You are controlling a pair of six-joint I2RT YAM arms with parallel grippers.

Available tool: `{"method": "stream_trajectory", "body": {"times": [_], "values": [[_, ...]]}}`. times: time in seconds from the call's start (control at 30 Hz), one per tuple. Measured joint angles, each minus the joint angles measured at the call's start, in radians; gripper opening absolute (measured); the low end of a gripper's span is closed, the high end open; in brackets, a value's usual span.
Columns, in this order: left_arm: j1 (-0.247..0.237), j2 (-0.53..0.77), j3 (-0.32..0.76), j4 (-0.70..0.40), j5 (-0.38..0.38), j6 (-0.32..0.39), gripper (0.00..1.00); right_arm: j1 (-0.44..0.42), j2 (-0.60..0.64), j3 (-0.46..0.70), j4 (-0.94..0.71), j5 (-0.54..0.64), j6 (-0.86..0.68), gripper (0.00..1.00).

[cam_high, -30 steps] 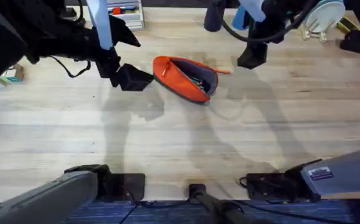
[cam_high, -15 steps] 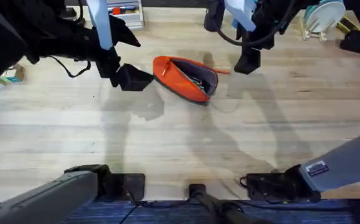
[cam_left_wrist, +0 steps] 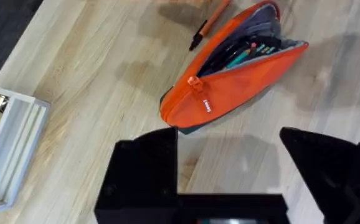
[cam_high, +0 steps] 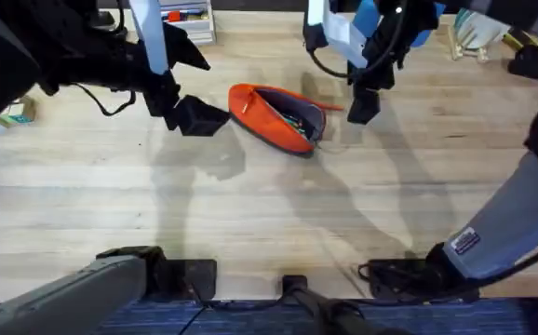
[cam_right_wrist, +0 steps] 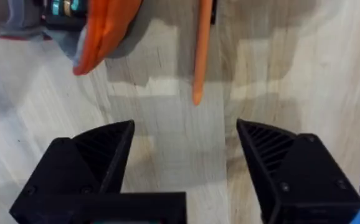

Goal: Unzip the bag, pick up the pens from the table one at a time and place them inside, then zip the bag closed.

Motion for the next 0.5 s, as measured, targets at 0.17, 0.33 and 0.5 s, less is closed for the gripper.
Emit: {"method": "stream_trajectory", "body": {"times": [0.17,0.33,0.5], "values": [[0.0,0.0,0.0,0.0,0.0,0.0,0.993,0.0,0.039,0.0,0.017,-0.005,-0.003,0.997],[0.0,0.0,0.0,0.0,0.0,0.0,0.993,0.0,0.066,0.0,0.045,-0.027,-0.006,0.996],[0.0,0.0,0.0,0.0,0.0,0.0,0.993,0.0,0.083,0.0,0.062,-0.054,-0.01,0.995]]}}
